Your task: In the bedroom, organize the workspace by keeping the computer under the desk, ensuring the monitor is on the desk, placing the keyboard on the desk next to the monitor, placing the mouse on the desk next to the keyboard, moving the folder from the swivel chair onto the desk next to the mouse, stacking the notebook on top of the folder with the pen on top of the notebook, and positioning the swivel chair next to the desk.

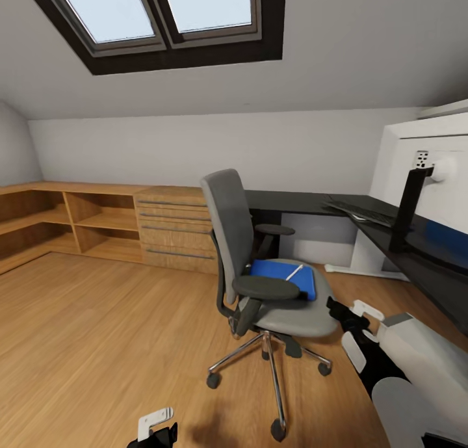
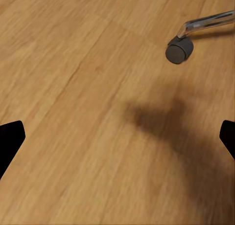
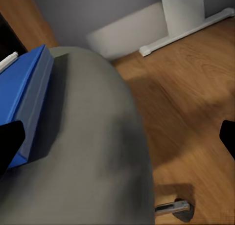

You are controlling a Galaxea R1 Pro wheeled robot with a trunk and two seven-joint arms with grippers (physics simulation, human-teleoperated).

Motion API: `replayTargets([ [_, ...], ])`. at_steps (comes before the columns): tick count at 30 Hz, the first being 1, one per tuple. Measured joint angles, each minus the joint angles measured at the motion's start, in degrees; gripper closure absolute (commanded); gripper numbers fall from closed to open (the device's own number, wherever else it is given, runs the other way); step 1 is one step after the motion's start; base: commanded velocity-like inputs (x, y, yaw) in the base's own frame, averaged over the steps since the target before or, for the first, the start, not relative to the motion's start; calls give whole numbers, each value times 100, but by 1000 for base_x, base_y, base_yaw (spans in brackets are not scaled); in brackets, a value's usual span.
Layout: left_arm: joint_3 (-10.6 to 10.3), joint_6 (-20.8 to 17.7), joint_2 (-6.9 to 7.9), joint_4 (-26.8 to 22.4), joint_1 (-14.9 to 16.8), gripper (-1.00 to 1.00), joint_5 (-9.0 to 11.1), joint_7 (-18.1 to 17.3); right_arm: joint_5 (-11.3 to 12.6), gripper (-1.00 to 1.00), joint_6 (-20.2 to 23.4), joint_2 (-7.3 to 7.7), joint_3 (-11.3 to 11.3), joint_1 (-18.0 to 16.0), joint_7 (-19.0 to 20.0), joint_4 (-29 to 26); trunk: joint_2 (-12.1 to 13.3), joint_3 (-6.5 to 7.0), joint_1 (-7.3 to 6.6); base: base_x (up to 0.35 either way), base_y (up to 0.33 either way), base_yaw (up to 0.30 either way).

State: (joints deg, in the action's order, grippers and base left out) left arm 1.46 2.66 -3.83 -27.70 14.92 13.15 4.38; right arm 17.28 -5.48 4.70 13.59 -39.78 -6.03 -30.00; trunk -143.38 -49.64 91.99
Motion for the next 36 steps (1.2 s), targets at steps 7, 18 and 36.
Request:
replayTargets([
  [7,0,-1,0,-1,0,-100,-2,-1,294,-100,75,67,-3,0,2,-5,0,0,-1,122,80,0],
  [18,-8,0,0,0,0,-100,1,-1,364,-100,358,166,0,0,121,1,0,0,-2,102,16,0],
  [36,-9,0,0,147,0,-100,2,-2,1445,-100,1063,657,-25,-2,583,22,0,0,-1,81,0,0],
])
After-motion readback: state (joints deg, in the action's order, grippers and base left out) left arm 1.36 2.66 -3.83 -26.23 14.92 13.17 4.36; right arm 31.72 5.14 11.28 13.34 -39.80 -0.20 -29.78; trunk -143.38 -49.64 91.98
